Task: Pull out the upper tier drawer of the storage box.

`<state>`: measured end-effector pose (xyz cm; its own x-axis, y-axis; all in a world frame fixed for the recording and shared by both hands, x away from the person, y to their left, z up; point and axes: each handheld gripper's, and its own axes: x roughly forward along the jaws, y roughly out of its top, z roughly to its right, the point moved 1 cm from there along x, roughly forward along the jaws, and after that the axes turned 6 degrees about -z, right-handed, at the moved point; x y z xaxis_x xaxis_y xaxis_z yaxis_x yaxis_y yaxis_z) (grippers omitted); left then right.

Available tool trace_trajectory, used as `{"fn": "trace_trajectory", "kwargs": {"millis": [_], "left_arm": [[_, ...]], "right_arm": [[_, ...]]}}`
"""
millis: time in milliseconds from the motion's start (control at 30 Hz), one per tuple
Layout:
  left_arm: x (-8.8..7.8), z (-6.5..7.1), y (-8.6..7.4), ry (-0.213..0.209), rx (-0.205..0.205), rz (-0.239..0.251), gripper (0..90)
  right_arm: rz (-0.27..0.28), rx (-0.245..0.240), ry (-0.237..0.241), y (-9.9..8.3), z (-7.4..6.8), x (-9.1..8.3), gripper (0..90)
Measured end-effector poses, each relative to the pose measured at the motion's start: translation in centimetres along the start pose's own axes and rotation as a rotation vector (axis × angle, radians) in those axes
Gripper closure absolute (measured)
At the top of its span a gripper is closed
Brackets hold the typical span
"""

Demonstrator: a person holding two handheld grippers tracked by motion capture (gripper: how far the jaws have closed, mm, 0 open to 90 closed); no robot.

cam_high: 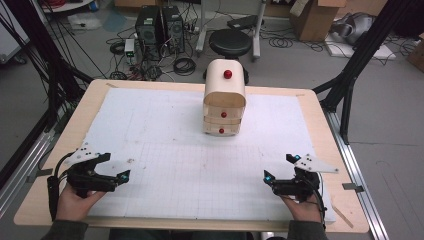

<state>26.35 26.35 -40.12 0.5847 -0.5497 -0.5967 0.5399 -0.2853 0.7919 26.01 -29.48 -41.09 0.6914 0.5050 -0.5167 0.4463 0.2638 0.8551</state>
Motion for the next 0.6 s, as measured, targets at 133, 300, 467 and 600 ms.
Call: {"fn": "trace_trajectory", "kwargs": {"millis": [133,300,467,600], "left_arm": [[0.14,-0.08,-0.03,0.002,-0.003,-0.003,1.7],[0.18,-0.22,0.01,0.005,-0.008,0.0,1.7],[0.25,-0.22,-0.06,0.005,-0.011,0.0,1.7],[0.3,-0.21,-0.05,0.004,-0.006,0.0,1.7]], "right_arm": [[-0.003,0.003,0.002,-0.06,0.11,0.15,0.5],[-0.001,-0.002,-0.003,-0.13,0.33,0.23,0.5],[-0.01,0.001,0.007,-0.15,0.24,0.37,0.5],[-0.009,-0.005,0.004,-0.14,0.26,0.46,0.5]]}}
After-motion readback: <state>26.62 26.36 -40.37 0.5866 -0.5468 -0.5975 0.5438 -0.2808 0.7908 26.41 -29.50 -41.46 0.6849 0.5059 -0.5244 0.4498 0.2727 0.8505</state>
